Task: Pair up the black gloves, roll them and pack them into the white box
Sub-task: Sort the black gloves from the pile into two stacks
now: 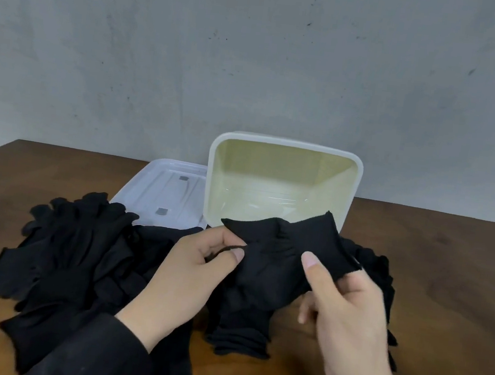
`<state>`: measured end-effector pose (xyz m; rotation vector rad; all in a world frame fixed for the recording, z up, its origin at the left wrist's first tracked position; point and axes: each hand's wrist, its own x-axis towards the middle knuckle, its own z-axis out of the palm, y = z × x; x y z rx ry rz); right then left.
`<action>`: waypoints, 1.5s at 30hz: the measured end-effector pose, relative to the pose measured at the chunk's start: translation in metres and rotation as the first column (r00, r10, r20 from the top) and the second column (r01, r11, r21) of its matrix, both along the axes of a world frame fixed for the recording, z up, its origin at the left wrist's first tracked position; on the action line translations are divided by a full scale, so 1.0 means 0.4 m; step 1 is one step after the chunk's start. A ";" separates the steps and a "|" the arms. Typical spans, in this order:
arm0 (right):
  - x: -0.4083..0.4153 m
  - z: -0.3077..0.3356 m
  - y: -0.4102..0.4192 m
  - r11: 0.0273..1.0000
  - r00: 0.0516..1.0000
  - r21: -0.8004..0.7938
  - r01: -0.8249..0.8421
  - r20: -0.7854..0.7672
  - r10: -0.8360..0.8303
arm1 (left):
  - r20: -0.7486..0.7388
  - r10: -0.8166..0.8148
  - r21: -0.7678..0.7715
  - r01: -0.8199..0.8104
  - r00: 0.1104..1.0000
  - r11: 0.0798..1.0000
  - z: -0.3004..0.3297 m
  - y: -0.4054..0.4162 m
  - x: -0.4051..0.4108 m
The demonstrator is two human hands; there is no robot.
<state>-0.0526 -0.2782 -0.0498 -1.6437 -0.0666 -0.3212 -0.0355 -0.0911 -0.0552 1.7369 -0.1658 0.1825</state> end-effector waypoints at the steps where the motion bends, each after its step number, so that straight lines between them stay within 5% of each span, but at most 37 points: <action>1: 0.003 0.023 -0.011 0.999 0.999 -0.024 -0.032 -0.015 0.032 | 0.006 -0.009 0.011 0.009 1.000 1.000 -0.001 0.001 -0.002; 5: 0.020 0.137 -0.087 0.978 0.989 -0.148 -0.146 -0.057 0.138 | 0.014 0.011 0.040 -0.012 1.000 0.999 0.001 -0.005 -0.007; 7: 0.033 0.199 -0.125 0.951 0.976 -0.225 -0.213 -0.094 0.197 | 0.050 0.056 0.208 -0.065 0.997 0.976 -0.014 -0.002 0.002; 11: 0.093 0.266 -0.200 0.897 0.980 -0.404 -0.178 -0.154 0.125 | 0.086 0.006 0.650 -0.061 0.996 0.758 -0.052 0.002 0.016; 13: 0.123 0.274 -0.229 0.856 0.992 -0.505 -0.111 -0.104 0.067 | 0.073 -0.032 0.733 -0.032 0.997 0.680 -0.067 0.001 0.021; 18: 0.147 0.237 -0.268 0.890 0.987 -0.448 0.087 0.160 -0.015 | 0.042 -0.037 0.719 -0.005 0.998 0.695 -0.077 0.006 0.024; 20: 0.120 0.174 -0.273 0.828 0.979 -0.545 0.134 0.205 -0.024 | 0.026 -0.039 0.723 0.008 0.999 0.691 -0.082 0.008 0.027; 27: 0.032 -0.109 -0.342 0.650 0.958 -0.705 -0.283 -0.173 0.230 | 0.006 -0.044 0.727 0.026 0.999 0.686 -0.096 0.011 0.036; 32: 0.018 -0.099 -0.347 0.630 0.955 -0.722 -0.288 -0.171 0.241 | 0.056 -0.043 0.725 -0.011 0.997 0.689 -0.095 0.007 0.035; 37: 0.028 -0.047 -0.289 0.548 0.988 -0.833 -0.073 0.016 0.156 | 0.021 -0.097 0.782 0.044 0.995 0.622 -0.092 0.012 0.034; 40: 0.020 -0.018 -0.193 0.659 0.964 -0.752 0.032 0.197 0.177 | 0.068 -0.102 0.760 0.014 0.992 0.650 -0.097 0.004 0.037; 45: 0.036 -0.068 -0.011 0.776 0.948 -0.620 -0.116 0.163 0.272 | 0.174 0.032 0.625 -0.135 0.984 0.769 -0.070 0.020 0.030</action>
